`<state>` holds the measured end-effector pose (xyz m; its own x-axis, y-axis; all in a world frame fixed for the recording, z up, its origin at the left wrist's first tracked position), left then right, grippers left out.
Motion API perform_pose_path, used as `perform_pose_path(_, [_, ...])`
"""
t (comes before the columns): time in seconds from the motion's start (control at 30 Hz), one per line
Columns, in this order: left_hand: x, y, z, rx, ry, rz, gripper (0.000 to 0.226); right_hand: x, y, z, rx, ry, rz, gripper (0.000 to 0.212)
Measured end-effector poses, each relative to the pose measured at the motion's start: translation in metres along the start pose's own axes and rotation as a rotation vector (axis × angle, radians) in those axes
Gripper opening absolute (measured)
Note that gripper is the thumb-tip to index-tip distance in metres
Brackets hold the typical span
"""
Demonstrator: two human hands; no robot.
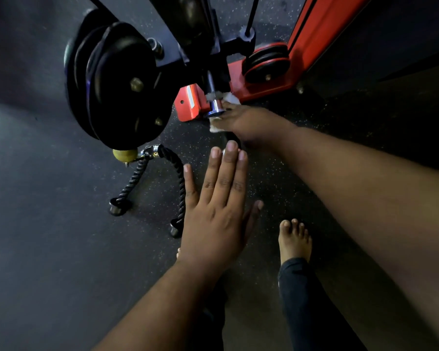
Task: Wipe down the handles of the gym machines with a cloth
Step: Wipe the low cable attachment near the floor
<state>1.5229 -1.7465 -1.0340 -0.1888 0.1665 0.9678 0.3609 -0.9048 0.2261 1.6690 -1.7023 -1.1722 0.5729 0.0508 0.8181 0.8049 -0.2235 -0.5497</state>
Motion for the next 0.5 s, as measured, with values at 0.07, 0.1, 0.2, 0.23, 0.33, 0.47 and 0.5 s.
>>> perform_pose_path(0.07, [0.001,-0.001,0.0,0.03,0.032,-0.06,0.077,-0.001,0.001,-0.008,-0.056,-0.001,-0.029,0.048])
perform_pose_path(0.1, [0.002,-0.002,0.001,0.05,0.051,-0.097,0.073,0.001,-0.007,-0.015,-0.047,0.011,-0.003,0.046])
perform_pose_path(0.2, [0.007,-0.009,0.007,0.097,0.046,-0.124,0.066,-0.002,-0.013,-0.041,-0.076,0.134,0.185,0.047])
perform_pose_path(0.23, [0.008,-0.011,0.011,0.112,0.034,-0.133,0.065,0.0,-0.009,-0.048,-0.108,0.17,0.258,0.047])
perform_pose_path(0.33, [0.016,-0.02,0.032,0.182,0.026,-0.169,0.064,0.015,0.005,-0.069,-0.402,0.198,0.572,0.042])
perform_pose_path(0.47, [0.035,-0.04,0.081,0.098,0.128,-0.116,0.065,0.042,0.016,-0.069,-0.629,0.535,0.713,0.047])
perform_pose_path(0.5, [0.033,-0.05,0.093,0.084,0.108,-0.07,0.068,0.045,0.018,-0.062,-0.652,0.576,0.654,0.047])
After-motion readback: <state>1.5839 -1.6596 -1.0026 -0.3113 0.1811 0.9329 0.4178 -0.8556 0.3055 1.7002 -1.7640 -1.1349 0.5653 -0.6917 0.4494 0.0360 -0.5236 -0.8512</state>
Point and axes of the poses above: each hand's wrist, its own z-axis towards the middle knuckle, its own x-axis out of the back of the hand, y = z × x, the point moved 7 cm from there along z, towards the middle knuckle, and after that the axes turned 15 degrees about y, right-handed, at the moved point
